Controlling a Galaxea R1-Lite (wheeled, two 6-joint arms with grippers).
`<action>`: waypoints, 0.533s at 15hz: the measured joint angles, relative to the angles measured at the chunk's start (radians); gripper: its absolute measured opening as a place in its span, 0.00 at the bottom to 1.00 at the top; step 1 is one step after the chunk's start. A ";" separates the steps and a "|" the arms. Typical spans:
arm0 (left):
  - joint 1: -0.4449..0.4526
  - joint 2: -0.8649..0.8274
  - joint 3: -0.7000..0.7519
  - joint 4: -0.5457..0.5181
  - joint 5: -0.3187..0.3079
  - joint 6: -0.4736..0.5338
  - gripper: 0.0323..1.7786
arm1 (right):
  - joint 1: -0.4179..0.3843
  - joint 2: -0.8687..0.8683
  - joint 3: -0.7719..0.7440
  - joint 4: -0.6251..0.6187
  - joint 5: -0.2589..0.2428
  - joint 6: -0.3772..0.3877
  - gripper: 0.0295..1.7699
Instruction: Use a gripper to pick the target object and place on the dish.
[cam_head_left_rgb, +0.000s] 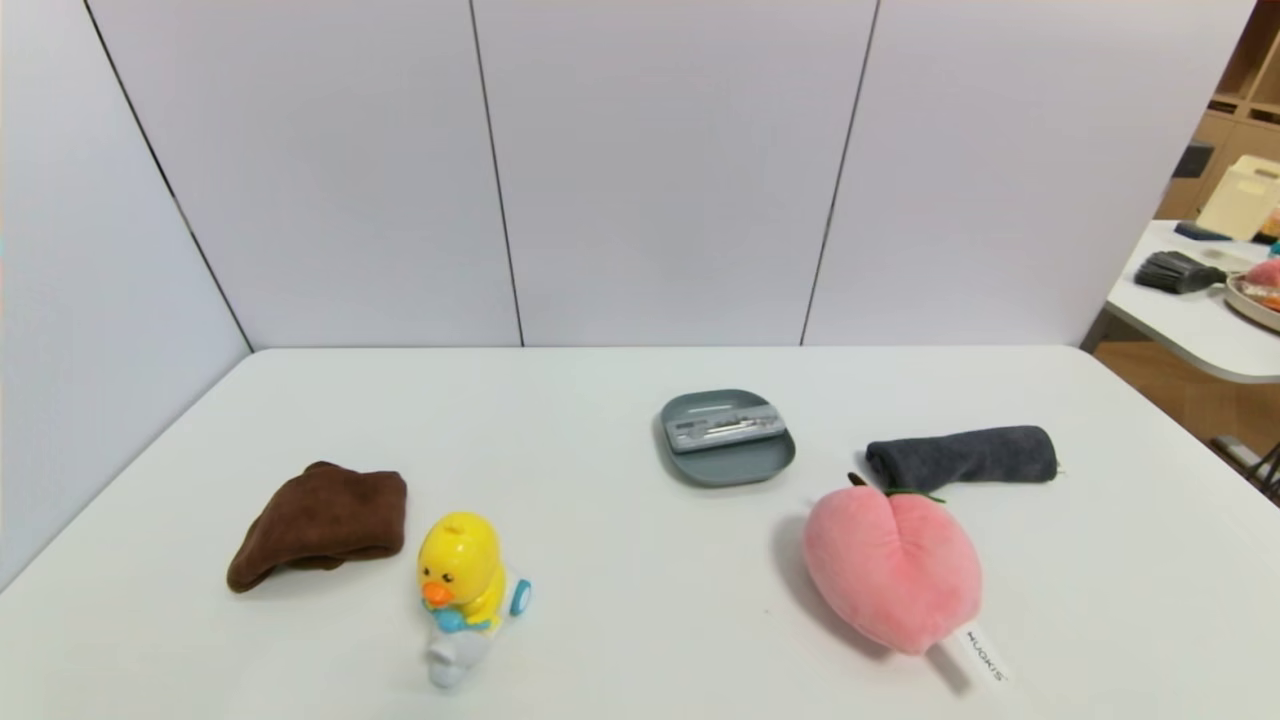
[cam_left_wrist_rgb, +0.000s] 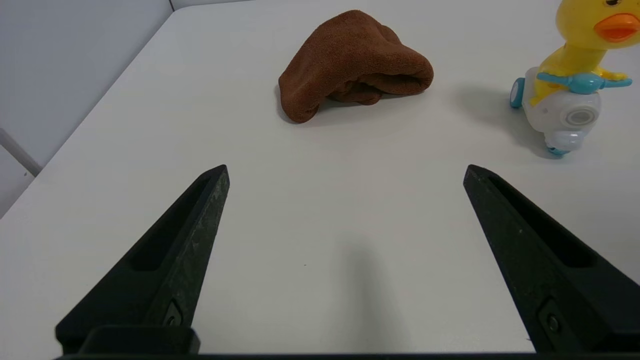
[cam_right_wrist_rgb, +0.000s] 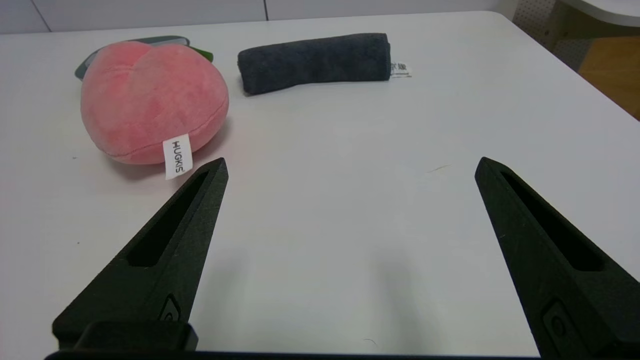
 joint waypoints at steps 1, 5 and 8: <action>0.000 0.000 0.000 0.000 0.000 0.000 0.95 | 0.000 0.000 0.000 0.001 0.000 0.000 0.97; 0.000 0.000 0.000 0.000 0.000 0.000 0.95 | 0.000 0.000 0.000 0.000 0.000 0.000 0.97; 0.000 0.000 0.000 0.000 0.000 0.000 0.95 | 0.000 0.000 0.000 0.000 0.000 0.000 0.97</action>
